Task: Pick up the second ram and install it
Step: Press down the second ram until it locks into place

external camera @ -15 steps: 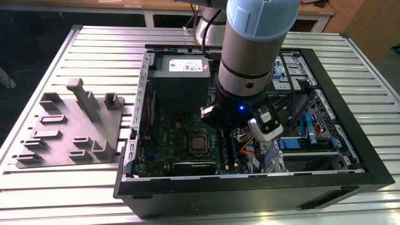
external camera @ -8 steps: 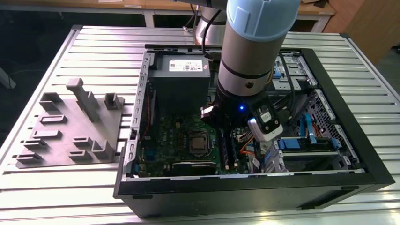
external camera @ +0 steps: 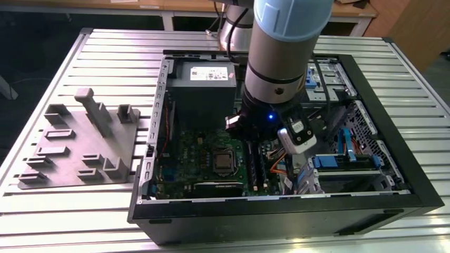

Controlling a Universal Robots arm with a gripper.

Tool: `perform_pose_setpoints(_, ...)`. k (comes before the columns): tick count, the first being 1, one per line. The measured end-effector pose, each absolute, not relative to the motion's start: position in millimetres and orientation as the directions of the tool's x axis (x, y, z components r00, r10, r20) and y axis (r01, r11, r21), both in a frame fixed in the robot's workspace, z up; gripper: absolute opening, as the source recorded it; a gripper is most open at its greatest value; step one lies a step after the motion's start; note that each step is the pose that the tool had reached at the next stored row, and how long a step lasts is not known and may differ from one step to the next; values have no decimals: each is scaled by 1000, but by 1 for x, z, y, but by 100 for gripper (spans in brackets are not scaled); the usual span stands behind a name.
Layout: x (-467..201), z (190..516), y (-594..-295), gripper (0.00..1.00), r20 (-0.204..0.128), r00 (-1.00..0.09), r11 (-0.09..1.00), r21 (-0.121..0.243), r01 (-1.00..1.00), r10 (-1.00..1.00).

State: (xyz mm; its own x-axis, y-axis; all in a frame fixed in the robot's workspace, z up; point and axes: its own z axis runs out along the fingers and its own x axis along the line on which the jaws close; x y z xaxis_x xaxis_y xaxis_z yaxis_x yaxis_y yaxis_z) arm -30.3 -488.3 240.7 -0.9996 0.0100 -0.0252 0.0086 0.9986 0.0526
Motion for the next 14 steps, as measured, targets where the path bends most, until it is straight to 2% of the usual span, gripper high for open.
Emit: perform_pose_setpoints(14,-30,240,-460,10,-25,-1000,999,53,9,10)
